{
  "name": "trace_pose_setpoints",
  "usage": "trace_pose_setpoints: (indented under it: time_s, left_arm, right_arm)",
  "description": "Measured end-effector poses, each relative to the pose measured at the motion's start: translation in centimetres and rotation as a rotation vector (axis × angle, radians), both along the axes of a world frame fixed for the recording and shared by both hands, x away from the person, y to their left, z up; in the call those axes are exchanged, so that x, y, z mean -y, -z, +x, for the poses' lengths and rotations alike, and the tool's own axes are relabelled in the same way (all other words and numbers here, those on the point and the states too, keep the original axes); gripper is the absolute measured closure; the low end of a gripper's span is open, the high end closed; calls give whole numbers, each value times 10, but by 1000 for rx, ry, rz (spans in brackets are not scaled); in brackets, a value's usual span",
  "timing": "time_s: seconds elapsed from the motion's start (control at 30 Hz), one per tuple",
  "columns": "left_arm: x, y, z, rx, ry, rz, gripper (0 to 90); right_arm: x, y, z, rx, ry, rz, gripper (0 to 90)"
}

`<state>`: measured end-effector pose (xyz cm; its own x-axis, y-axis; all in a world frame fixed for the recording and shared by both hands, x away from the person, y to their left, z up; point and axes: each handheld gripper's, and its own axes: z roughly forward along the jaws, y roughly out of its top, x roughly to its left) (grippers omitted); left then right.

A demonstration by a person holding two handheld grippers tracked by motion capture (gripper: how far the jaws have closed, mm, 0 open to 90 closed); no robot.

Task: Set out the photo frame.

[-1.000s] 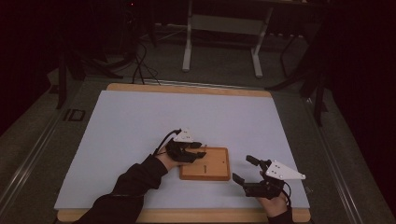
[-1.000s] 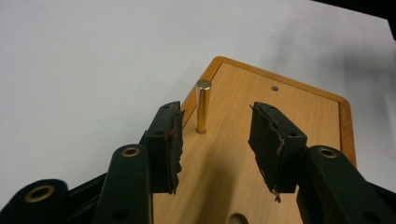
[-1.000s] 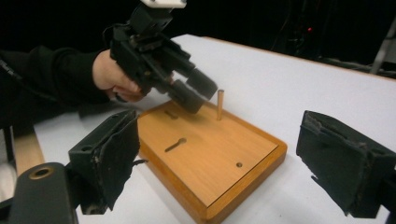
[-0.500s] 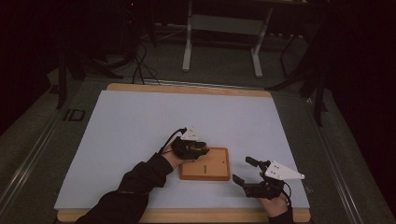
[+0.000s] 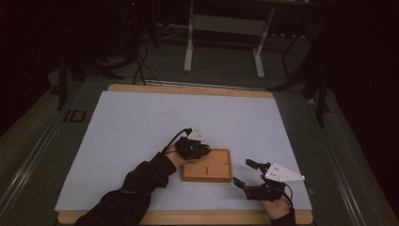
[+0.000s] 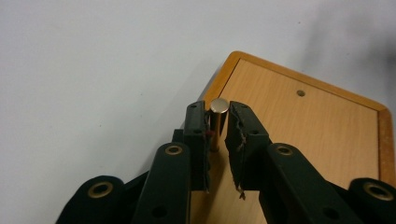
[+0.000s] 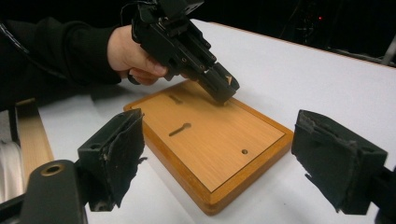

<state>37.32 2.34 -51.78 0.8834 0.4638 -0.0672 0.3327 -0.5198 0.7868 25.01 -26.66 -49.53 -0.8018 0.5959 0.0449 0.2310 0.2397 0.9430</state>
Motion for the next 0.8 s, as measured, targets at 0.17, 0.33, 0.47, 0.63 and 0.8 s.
trace_pose_setpoints:
  time_s: [0.17, 0.33, 0.47, 0.63, 0.8]
  left_arm:
    - [-1, 1, 0, -4, 0, -4, 835]
    - [-1, 0, 4, -36, 1, -2, 849]
    - [-4, 0, 8, -66, 16, -17, 852]
    - [-5, 0, 11, -84, 34, -16, 853]
    - [-5, -1, 14, -97, 47, -12, 854]
  right_arm:
    - [-1, 1, 1, -7, -12, -7, 185]
    - [-1, -1, 1, -5, -17, -17, 181]
    - [0, 0, 0, 13, -9, -67, 165]
    - [2, 1, -1, 34, -7, -117, 153]
    - [-1, 1, -5, 101, -12, -237, 156]
